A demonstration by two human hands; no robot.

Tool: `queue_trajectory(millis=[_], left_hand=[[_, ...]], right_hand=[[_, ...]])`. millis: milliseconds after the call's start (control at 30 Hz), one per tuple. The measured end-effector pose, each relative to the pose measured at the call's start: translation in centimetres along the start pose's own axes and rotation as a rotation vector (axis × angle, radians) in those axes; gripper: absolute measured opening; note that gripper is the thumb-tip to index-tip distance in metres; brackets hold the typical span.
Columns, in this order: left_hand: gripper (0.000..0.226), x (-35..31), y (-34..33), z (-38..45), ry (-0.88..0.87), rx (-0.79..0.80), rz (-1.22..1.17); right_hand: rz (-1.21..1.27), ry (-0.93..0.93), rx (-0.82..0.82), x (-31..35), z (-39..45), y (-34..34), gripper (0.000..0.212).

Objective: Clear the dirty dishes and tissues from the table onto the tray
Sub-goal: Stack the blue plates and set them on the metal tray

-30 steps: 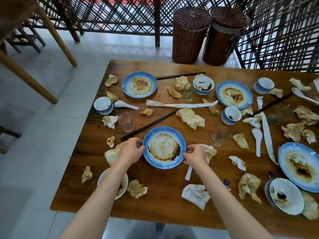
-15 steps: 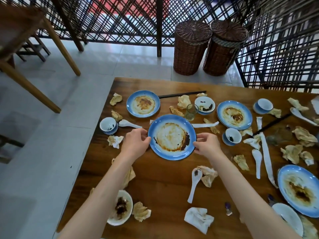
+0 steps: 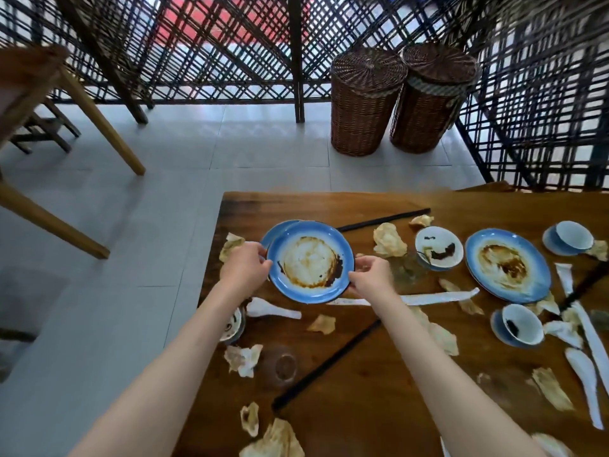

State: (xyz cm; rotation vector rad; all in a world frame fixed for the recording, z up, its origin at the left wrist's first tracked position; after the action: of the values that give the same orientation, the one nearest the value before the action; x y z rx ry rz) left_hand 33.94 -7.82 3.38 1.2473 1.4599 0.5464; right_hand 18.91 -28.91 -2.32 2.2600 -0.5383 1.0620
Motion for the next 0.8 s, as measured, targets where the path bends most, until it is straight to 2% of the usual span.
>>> queue_trajectory(millis=[233, 400, 800], left_hand=[[0.023, 2.8, -1.4, 4.2, 0.04, -0.042, 0.031], [0.025, 2.7, -1.7, 4.9, 0.03, -0.078, 0.053], [0.027, 2.9, -2.4, 5.1, 0.028, -0.122, -0.044]], right_hand=[[-0.123, 0.015, -0.088, -0.1, 2.6, -3.8, 0.022], [-0.165, 0.013, -0.159, 0.0, 2.6, -4.1, 0.028], [-0.199, 0.043, -0.178, 0.5, 2.8, -3.9, 0.028]])
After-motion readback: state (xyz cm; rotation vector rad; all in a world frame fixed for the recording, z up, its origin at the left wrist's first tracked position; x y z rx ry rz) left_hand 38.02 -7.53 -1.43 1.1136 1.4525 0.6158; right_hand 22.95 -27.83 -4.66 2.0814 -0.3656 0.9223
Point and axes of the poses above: each hand's wrist, its own z-axis towards the middle knuckle, its own y-axis out of the back of the hand, x = y × z, the point moved 8 cm from there along z, towards the middle knuckle, and after that the axes turned 3 degrees about y, right-handed, at the moved point
